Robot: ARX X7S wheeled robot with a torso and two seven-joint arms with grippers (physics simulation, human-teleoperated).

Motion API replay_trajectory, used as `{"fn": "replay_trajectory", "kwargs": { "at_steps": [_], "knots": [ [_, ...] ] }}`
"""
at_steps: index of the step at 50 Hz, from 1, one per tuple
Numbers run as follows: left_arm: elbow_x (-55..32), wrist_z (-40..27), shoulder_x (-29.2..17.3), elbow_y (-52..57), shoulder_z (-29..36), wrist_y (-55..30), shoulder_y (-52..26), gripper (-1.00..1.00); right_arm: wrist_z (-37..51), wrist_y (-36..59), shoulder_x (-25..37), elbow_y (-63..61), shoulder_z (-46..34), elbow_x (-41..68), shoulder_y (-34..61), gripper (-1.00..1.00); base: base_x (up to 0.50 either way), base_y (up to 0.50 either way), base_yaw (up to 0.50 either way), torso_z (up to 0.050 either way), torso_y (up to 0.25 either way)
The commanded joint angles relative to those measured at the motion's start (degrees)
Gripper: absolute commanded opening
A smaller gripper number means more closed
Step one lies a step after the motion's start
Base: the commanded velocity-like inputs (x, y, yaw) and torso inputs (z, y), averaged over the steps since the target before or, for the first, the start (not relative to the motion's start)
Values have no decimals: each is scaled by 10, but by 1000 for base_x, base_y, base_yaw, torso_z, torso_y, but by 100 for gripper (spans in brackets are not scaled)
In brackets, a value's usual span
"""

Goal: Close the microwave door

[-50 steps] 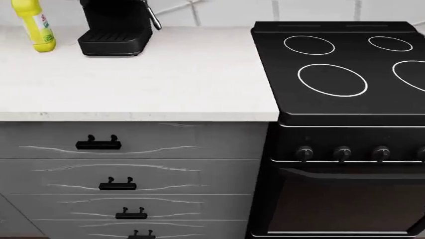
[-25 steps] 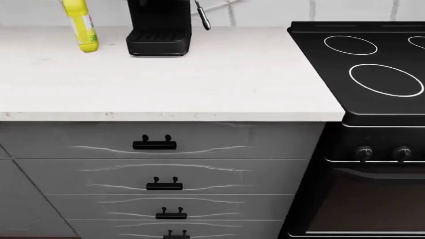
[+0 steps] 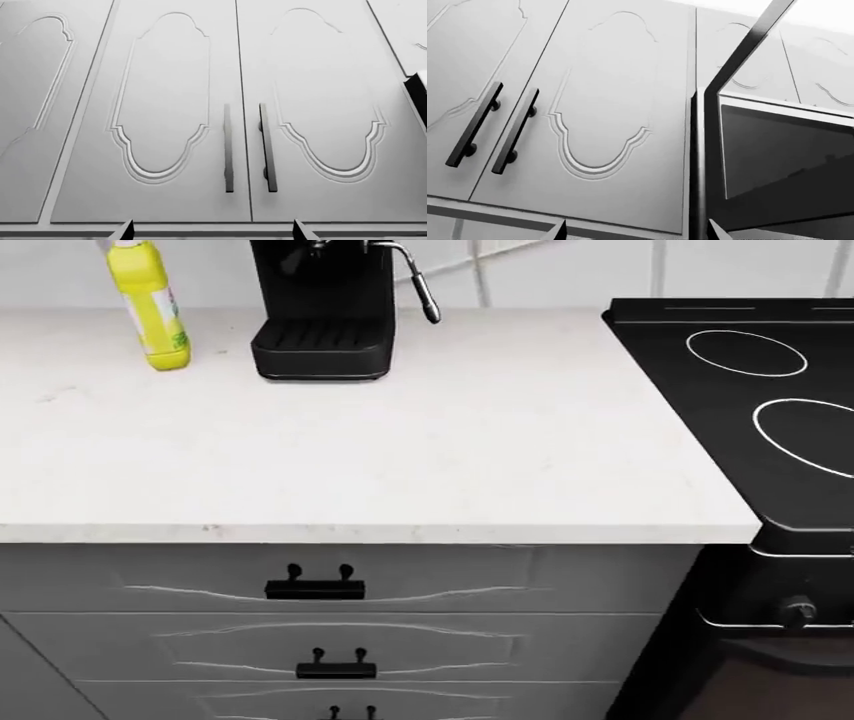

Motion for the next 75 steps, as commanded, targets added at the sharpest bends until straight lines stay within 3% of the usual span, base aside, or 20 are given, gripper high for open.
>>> {"fn": "replay_trajectory", "kwargs": {
  "at_steps": [1, 29, 54, 75],
  "knots": [
    [-2, -1, -3, 0, 5, 6, 0, 100, 8, -3, 3, 5, 0, 11, 0, 100, 493, -233, 0, 0, 0],
    [-3, -2, -10, 1, 12, 19, 3, 100, 21, -17, 14, 8, -14, 19, -4, 100, 86, -95, 0, 0, 1],
    [-8, -6, -18, 1, 19, 29, 0, 100, 29, -27, 23, 11, -20, 36, -4, 100, 415, -120, 0, 0, 0],
    [-7, -6, -21, 1, 26, 37, 1, 100, 50, -23, 30, 15, -31, 52, 8, 100, 0, 0, 0, 0, 0]
  ]
}}
